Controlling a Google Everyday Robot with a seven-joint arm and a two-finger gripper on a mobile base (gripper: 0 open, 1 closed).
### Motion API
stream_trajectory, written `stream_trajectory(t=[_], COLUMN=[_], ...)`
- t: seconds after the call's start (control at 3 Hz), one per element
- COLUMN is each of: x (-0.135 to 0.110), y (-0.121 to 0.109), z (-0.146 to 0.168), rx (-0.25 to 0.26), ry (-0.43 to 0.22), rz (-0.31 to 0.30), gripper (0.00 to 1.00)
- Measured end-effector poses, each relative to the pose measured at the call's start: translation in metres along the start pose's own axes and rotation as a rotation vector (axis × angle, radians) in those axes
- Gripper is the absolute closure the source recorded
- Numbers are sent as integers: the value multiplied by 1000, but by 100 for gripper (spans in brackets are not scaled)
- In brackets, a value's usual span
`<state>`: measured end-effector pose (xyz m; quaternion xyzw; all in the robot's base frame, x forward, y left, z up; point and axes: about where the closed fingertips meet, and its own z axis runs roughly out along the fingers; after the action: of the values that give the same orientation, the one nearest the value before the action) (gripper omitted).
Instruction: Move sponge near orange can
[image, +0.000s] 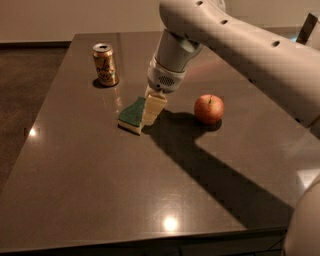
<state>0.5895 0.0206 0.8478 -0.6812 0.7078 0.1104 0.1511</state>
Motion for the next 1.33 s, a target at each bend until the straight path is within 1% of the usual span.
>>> stream_trajectory(t=[0.33, 0.67, 1.0, 1.33], x=[-4, -12, -18, -22], y=[-5, -25, -53, -76], z=[-5, -19, -37, -44], rx=[4, 43, 96, 127], ry=[1, -12, -38, -72], rz=[-3, 26, 80, 137], gripper=[64, 87, 100, 100])
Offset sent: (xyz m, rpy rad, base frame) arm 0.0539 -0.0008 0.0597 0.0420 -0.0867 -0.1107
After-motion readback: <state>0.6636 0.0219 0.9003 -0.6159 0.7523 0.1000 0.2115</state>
